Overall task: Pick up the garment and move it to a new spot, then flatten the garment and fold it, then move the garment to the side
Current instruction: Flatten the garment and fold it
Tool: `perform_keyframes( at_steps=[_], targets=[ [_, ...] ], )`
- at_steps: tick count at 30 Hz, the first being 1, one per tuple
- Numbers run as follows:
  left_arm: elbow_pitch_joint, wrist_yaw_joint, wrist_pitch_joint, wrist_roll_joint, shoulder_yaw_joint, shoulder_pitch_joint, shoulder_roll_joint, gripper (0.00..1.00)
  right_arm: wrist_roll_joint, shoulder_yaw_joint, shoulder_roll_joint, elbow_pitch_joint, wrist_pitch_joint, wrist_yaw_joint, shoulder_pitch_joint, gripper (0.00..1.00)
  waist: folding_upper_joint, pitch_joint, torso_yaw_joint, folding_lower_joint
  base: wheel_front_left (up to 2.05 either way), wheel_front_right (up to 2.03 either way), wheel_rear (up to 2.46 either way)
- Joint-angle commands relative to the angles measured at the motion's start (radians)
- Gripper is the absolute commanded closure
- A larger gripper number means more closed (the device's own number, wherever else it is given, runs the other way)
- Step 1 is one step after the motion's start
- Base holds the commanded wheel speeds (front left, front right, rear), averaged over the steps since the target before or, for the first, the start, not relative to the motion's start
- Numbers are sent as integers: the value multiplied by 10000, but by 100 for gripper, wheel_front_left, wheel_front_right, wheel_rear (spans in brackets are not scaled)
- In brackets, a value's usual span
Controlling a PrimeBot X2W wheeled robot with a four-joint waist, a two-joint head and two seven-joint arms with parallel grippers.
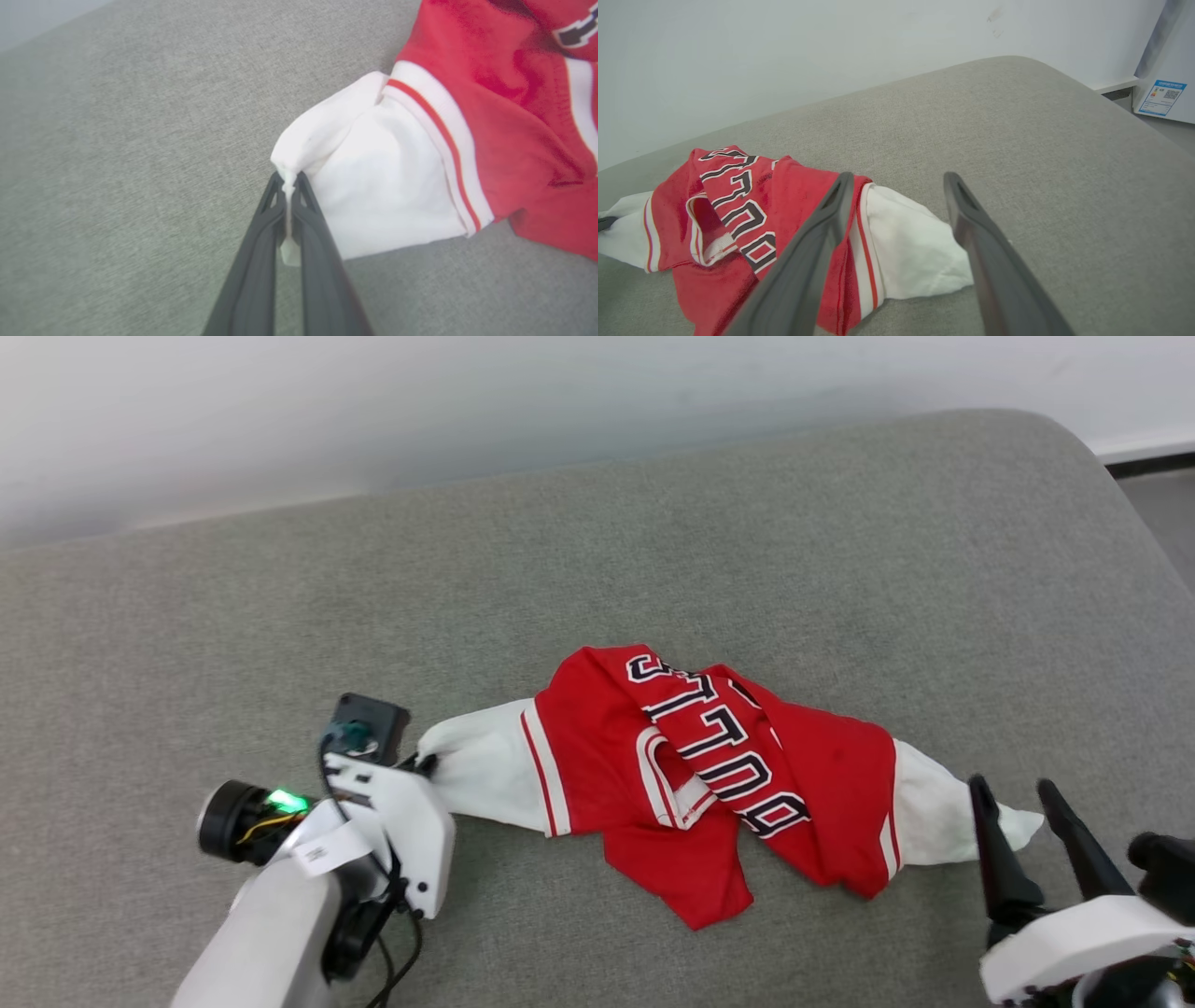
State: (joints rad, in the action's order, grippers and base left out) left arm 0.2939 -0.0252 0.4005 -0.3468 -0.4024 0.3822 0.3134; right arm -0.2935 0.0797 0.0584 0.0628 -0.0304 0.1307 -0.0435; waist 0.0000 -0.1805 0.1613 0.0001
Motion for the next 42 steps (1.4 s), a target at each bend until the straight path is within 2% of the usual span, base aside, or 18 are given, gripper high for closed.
perform_keyframes(
  at_steps=[1,6,8,15,26,33,36,37,38,39,42],
  targets=[
    [-349,-174,-177,-55,175,-372,177,100,-160,266,103,-139,-212,0,-105,0,0,159,-137,-1,0,0,0],
    [-1649,-691,-386,-156,631,-1142,500,100,-739,1072,546,-774,-1369,0,-199,0,0,370,-328,-1,0,0,0],
    [-2174,-841,-373,-169,749,-1416,634,100,-971,1293,908,-990,-1966,0,-118,0,0,416,-402,-1,0,0,0],
    [-3540,-1125,-165,-63,731,-1839,789,100,-1586,1194,2001,-1589,-3523,0,660,0,0,292,-652,-1,0,0,0],
    [-4083,-1173,-270,98,483,-1419,656,100,-2645,-431,3217,-2882,-5369,-1,1977,0,0,-592,-1052,-1,0,0,0],
    [-4105,-1250,-379,78,533,-1333,637,100,-3203,-1521,3322,-4017,-6289,0,2042,0,0,-892,-1172,-1,0,0,0],
    [-4052,-1251,-439,22,554,-1343,622,100,-3503,-2191,3216,-4489,-7058,20,1851,0,0,-956,-1202,-1,0,0,0],
    [-4034,-1257,-455,19,556,-1342,616,100,-3579,-2324,3190,-4515,-7123,26,1853,53,0,-965,-1205,-1,0,0,0],
    [-4018,-1265,-473,18,561,-1343,619,100,-3625,-2385,3201,-4516,-7101,39,1945,96,0,-967,-1202,-1,0,0,0],
    [-4005,-1265,-501,1,554,-1343,613,100,-3641,-2434,3242,-4555,-7106,42,2014,100,0,-953,-1200,-1,0,0,0],
    [-3927,-1221,-550,-42,541,-1265,609,100,-3656,-2394,3445,-4516,-6800,34,2347,100,0,-843,-1192,-1,0,0,0]
  ],
)
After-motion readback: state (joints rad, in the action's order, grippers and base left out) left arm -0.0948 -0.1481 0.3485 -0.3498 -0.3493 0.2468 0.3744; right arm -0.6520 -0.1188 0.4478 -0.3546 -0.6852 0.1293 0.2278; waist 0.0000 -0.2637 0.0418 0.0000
